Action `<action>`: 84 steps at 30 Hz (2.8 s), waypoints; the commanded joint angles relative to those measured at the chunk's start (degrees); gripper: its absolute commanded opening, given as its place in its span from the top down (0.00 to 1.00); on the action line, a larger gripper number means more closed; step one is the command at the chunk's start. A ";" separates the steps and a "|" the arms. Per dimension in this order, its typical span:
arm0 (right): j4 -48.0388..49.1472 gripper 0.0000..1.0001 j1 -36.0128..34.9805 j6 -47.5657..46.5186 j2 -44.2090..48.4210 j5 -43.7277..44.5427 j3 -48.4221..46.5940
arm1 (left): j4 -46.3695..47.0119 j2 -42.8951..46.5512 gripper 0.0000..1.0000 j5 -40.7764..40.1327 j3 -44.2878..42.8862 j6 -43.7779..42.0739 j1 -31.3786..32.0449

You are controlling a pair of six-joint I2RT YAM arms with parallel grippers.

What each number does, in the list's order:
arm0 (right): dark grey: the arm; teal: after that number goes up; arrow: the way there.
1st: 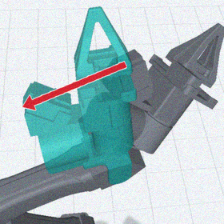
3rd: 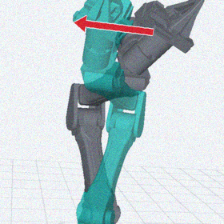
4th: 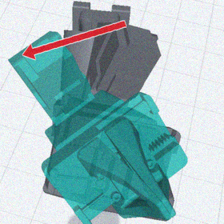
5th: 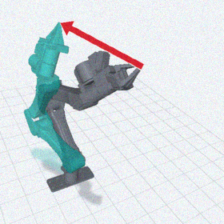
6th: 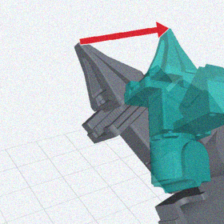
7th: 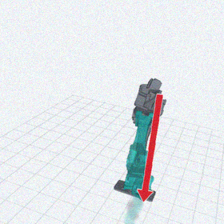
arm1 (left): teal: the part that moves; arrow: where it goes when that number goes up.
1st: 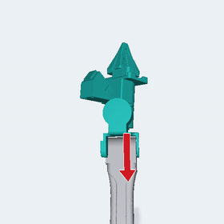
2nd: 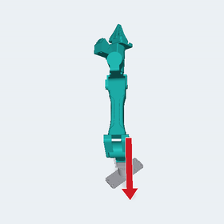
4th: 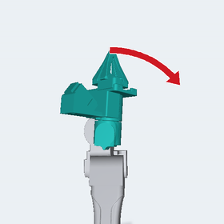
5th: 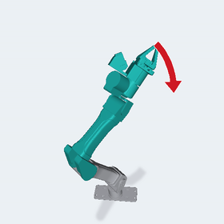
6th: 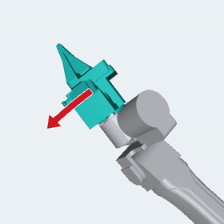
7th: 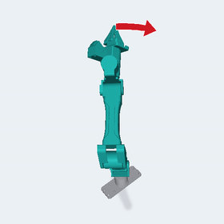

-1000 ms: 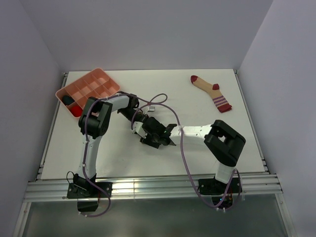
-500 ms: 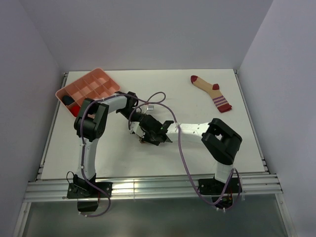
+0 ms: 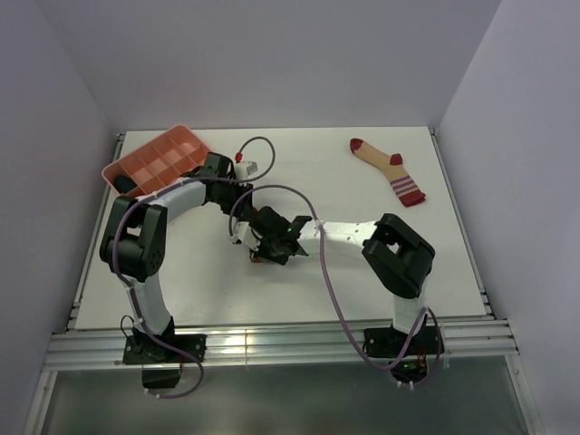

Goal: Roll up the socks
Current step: Roll the sock at the center of the board.

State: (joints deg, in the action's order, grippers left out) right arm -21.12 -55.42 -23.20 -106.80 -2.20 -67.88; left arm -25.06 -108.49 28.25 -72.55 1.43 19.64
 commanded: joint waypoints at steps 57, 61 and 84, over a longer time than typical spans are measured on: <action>-43.98 1.00 6.72 -9.31 -25.99 -26.10 -30.55 | 26.91 63.45 0.47 -7.79 31.31 0.24 -0.21; -49.09 1.00 8.91 -10.73 -30.90 -28.12 -36.52 | 25.23 67.79 0.45 -1.89 36.51 -0.73 1.71; -52.44 1.00 11.47 -11.60 -35.23 -28.39 -40.58 | 14.59 35.90 0.45 -16.02 34.32 -16.72 25.79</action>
State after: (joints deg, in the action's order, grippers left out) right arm -76.99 -43.77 -32.51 -138.56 -38.35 -110.98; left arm -15.35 -71.46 15.90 -36.07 -13.52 43.79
